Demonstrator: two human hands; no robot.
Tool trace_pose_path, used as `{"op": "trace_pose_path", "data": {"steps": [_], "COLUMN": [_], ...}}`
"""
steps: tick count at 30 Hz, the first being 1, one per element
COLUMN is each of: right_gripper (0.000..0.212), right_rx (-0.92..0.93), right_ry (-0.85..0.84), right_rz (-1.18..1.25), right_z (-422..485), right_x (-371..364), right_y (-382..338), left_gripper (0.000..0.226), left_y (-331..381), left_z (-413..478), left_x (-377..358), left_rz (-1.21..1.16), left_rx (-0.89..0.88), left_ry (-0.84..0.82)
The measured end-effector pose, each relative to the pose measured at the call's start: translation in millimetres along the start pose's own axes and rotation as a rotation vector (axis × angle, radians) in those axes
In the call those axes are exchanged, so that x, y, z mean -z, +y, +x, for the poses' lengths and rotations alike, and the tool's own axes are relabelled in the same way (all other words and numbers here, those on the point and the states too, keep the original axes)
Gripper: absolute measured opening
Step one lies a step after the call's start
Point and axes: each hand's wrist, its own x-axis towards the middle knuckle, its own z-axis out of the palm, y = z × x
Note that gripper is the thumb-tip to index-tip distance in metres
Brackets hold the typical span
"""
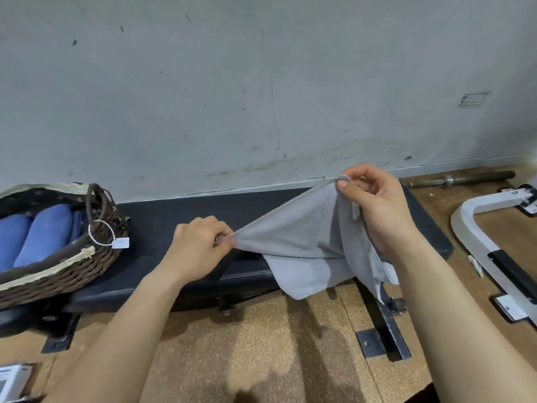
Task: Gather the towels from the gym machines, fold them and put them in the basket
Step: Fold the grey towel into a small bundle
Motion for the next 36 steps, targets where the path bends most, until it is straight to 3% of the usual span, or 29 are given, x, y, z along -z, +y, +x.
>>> {"op": "trace_pose_path", "data": {"steps": [5, 9, 11, 15, 20, 24, 27, 31, 36], "right_gripper": [0.012, 0.008, 0.008, 0.008, 0.010, 0.010, 0.015, 0.015, 0.012], "right_rx": [0.034, 0.068, 0.049, 0.030, 0.002, 0.022, -0.035, -0.144, -0.123], "right_ry": [0.070, -0.100, -0.151, -0.164, -0.056, 0.060, 0.054, 0.001, -0.007], "right_rz": [-0.100, -0.463, -0.449, -0.476, -0.520, -0.673, -0.759, -0.644, -0.521], "right_z": [-11.4, -20.5, -24.2, -19.0, 1.0, 41.0, 81.9, 125.2, 149.8], "right_x": [4.9, 4.2, 3.5, 10.5, 11.7, -2.1, -16.1, -29.1, -35.9], "right_y": [-5.8, -4.3, -5.2, 2.1, 27.7, 42.3, 52.4, 64.9, 62.1], "left_gripper": [0.010, 0.013, 0.013, 0.012, 0.010, 0.010, 0.005, 0.002, 0.008], "left_y": [-12.7, -9.4, -8.5, -15.0, -24.2, -34.3, -43.0, -51.2, -62.4], "left_z": [-30.7, -46.5, -49.5, -44.1, -13.0, 41.1, 78.1, 113.7, 134.6], "left_x": [37.7, 61.6, 68.6, 65.4, 57.6, 51.6, 51.4, 56.1, 65.0], "left_rz": [-0.453, -0.633, -0.647, -0.575, -0.379, -0.218, -0.078, -0.014, -0.190], "left_rx": [0.063, 0.098, 0.119, 0.181, 0.156, 0.150, 0.236, 0.262, 0.221], "left_ry": [0.303, 0.548, 0.600, 0.471, 0.295, 0.221, 0.168, 0.198, 0.281]}}
